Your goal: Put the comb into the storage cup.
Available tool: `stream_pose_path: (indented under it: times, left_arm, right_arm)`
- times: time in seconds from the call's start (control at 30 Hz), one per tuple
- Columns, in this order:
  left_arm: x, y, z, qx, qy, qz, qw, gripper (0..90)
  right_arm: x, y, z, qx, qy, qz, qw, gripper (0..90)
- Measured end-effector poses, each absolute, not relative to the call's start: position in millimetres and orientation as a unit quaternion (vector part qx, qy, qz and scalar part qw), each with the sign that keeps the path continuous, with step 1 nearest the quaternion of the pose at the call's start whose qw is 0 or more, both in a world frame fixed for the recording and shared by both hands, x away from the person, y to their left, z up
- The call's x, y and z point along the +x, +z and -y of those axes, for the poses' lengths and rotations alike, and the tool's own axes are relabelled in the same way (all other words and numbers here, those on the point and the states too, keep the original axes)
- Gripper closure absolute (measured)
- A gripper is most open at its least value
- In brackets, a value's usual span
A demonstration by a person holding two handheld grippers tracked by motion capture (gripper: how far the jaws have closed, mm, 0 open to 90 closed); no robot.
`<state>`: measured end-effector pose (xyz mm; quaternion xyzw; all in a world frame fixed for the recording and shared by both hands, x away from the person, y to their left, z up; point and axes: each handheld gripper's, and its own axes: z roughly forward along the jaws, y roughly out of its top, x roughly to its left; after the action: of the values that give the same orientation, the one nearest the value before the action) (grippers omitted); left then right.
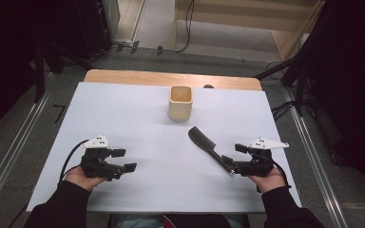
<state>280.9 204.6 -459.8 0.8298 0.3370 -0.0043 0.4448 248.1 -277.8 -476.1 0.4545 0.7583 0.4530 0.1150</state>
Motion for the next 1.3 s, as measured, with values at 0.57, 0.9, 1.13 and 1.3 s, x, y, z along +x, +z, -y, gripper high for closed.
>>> stream_pose_path:
  times: [0.57,0.9,1.13,1.3]
  left_arm:
    - [282,-459,-208,0.826,0.0,-0.345,0.446,22.3]
    - [287,-458,-210,0.821,-0.002,-0.349,0.452,22.3]
    - [290,-457,-209,0.817,-0.001,-0.352,0.457,23.3]
    - [292,-456,-207,0.816,0.001,-0.35,0.46,23.4]
  right_arm:
    - [260,-482,274,0.473,0.437,-0.755,0.125,19.5]
    - [254,-490,273,0.481,0.432,-0.752,0.129,19.7]
    - [248,-498,272,0.481,0.424,-0.756,0.137,21.1]
    - [247,-506,269,0.482,0.415,-0.761,0.125,23.3]
